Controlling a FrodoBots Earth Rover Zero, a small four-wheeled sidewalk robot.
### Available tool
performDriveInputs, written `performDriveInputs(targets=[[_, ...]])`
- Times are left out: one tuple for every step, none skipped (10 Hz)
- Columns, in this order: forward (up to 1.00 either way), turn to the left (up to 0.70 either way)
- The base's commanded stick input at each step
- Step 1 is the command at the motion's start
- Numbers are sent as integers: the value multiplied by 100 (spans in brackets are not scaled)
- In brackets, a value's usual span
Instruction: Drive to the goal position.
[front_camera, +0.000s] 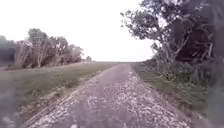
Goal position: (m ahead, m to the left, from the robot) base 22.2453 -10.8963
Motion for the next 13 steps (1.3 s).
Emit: performDriveInputs(targets=[[70, 0], [70, -2], [70, -7], [70, -22], [70, -35], [70, -34], [70, -34], [70, -35], [70, -17], [70, 0], [70, 0], [70, 0], [70, 0]])
